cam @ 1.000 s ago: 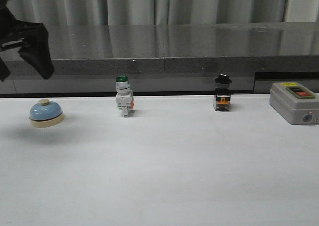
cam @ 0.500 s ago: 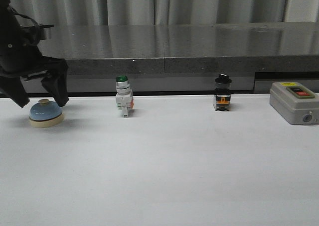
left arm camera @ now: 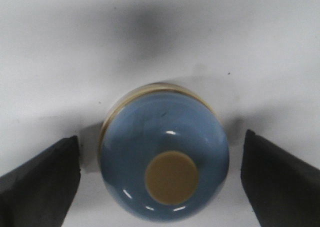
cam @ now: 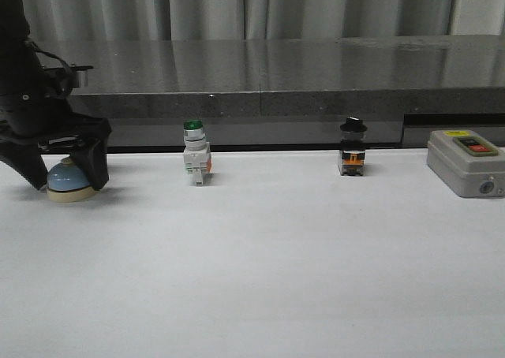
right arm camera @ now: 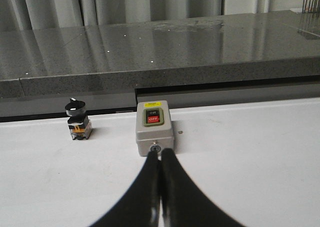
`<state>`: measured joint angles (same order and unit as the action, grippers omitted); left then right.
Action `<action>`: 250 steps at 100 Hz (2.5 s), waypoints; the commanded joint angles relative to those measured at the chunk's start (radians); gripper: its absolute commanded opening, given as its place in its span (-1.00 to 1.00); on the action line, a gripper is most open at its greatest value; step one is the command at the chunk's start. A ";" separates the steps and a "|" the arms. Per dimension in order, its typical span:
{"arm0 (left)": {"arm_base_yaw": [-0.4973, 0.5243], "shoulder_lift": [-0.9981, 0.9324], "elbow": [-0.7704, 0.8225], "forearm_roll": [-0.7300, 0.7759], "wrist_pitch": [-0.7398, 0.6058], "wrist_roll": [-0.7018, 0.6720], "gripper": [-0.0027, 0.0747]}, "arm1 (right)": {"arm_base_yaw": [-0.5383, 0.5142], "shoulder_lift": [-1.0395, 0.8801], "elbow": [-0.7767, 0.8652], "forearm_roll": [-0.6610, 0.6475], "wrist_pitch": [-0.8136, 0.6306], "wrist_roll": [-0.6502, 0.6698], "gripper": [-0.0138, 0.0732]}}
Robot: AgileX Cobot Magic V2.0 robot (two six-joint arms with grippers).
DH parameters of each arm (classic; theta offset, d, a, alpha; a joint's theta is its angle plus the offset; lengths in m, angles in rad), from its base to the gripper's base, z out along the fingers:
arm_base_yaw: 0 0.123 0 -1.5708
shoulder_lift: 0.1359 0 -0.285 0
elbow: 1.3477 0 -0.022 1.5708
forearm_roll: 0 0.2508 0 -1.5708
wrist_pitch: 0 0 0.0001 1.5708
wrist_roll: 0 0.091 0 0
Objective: Place and press bell with both arms
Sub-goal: 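Lower the left gripper over the blue bell and grasp it, then lift the bell with the left gripper and carry it toward table center, then lower the bell onto the table and open the left gripper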
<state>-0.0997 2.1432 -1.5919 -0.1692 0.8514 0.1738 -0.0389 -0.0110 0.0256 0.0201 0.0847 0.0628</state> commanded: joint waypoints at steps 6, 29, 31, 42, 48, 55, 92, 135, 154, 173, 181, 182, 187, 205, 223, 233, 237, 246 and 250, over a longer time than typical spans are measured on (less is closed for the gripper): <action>-0.005 -0.055 -0.032 -0.008 -0.019 -0.010 0.39 | -0.004 -0.017 -0.014 -0.008 -0.074 -0.003 -0.82; -0.005 -0.055 -0.034 -0.008 -0.018 -0.010 -0.13 | -0.004 -0.017 -0.014 -0.008 -0.074 -0.003 -0.82; -0.005 -0.055 -0.036 -0.008 -0.016 -0.010 -0.15 | -0.004 -0.017 -0.014 -0.008 -0.074 -0.003 -0.82; -0.005 -0.059 -0.071 -0.008 0.018 -0.010 -0.21 | -0.004 -0.017 -0.014 -0.008 -0.074 -0.003 -0.82; -0.010 -0.069 -0.099 -0.012 0.044 -0.010 -0.21 | -0.004 -0.017 -0.014 -0.008 -0.074 -0.003 -0.82; -0.014 -0.087 -0.128 -0.020 0.064 -0.010 -0.21 | -0.004 -0.017 -0.014 -0.008 -0.074 -0.003 -0.82; -0.085 -0.238 -0.139 -0.020 0.122 -0.008 -0.21 | -0.004 -0.017 -0.014 -0.008 -0.074 -0.003 -0.82; -0.293 -0.274 -0.139 -0.020 0.156 -0.002 -0.21 | -0.004 -0.017 -0.014 -0.008 -0.074 -0.003 -0.82; -0.397 -0.268 -0.139 -0.020 0.108 -0.002 -0.22 | -0.004 -0.017 -0.014 -0.008 -0.074 -0.003 -0.82; -0.469 -0.266 -0.139 -0.020 0.092 -0.002 -0.26 | -0.004 -0.017 -0.014 -0.008 -0.074 -0.003 -0.82; -0.485 -0.266 -0.139 -0.020 0.082 -0.002 -0.26 | -0.004 -0.017 -0.014 -0.008 -0.074 -0.003 -0.82; -0.488 -0.266 -0.139 -0.020 0.080 -0.002 -0.26 | -0.004 -0.017 -0.014 -0.008 -0.074 -0.003 -0.82; -0.495 -0.266 -0.139 -0.020 0.075 -0.002 -0.26 | -0.004 -0.017 -0.014 -0.008 -0.074 -0.003 -0.82; -0.501 -0.238 -0.139 -0.025 0.073 -0.002 -0.26 | -0.004 -0.017 -0.014 -0.008 -0.074 -0.003 -0.82; -0.501 -0.157 -0.139 -0.062 0.084 -0.002 -0.26 | -0.004 -0.017 -0.014 -0.008 -0.074 -0.003 -0.82; -0.501 -0.113 -0.139 -0.062 0.086 -0.002 -0.26 | -0.004 -0.017 -0.014 -0.008 -0.074 -0.003 -0.82; -0.501 -0.097 -0.139 -0.062 0.086 -0.002 -0.25 | -0.004 -0.017 -0.014 -0.008 -0.074 -0.003 -0.82; -0.501 -0.066 -0.139 -0.062 0.088 -0.002 -0.25 | -0.004 -0.017 -0.014 -0.008 -0.074 -0.003 -0.82; -0.501 -0.059 -0.139 -0.062 0.092 -0.002 -0.25 | -0.004 -0.017 -0.014 -0.008 -0.074 -0.003 -0.82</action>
<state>-0.5922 2.1289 -1.7027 -0.2063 0.9660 0.1738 -0.0389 -0.0110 0.0256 0.0201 0.0847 0.0628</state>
